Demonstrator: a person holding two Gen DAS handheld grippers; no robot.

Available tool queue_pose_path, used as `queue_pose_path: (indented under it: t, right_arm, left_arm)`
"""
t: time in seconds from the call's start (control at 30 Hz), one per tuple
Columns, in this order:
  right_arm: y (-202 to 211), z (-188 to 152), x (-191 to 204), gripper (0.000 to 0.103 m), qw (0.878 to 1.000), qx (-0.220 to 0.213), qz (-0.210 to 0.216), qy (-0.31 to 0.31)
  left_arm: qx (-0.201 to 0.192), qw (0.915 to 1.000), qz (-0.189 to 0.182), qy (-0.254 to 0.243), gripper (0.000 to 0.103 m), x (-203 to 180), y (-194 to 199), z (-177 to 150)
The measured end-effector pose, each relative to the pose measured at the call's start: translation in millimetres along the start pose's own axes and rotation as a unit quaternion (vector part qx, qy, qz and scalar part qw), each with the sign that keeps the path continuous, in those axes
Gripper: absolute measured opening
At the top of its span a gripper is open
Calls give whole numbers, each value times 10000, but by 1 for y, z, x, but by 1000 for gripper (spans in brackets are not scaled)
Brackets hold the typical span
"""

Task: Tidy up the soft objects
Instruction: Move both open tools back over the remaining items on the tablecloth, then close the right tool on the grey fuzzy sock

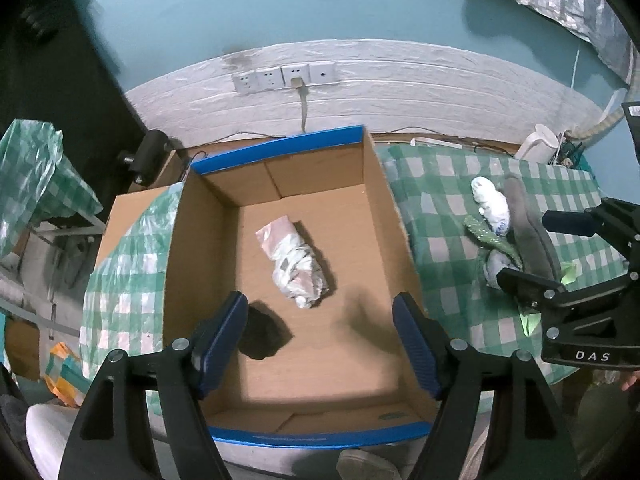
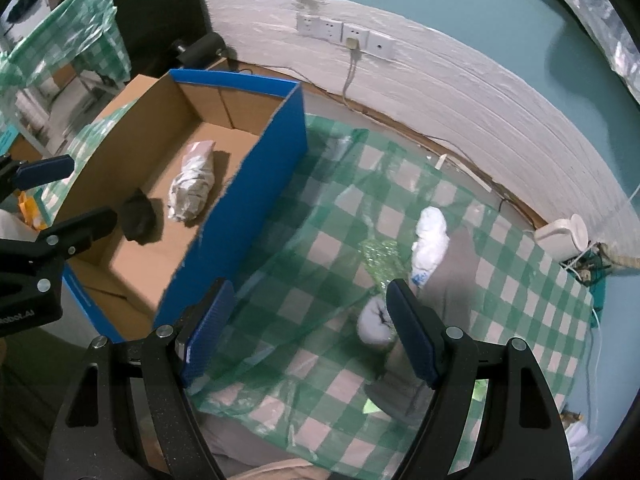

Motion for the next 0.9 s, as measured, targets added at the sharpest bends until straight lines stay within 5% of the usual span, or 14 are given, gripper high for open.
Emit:
queue_pose_path:
  t: [0.9]
  right_arm:
    - [12, -44, -89, 79, 9954, 68, -317, -904]
  left_arm:
    - [286, 9975, -180, -616, 76, -94, -5, 4]
Point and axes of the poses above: each gripper's, at about its wrist camera, not at the fingertips, and y roughly against the way its jaws point, x to its left, z to its top, the point moved 8 cm from there along -y, roughly the way its jaws point, and after that the axes turned 12 degrees about z, right-handed, at the moved point
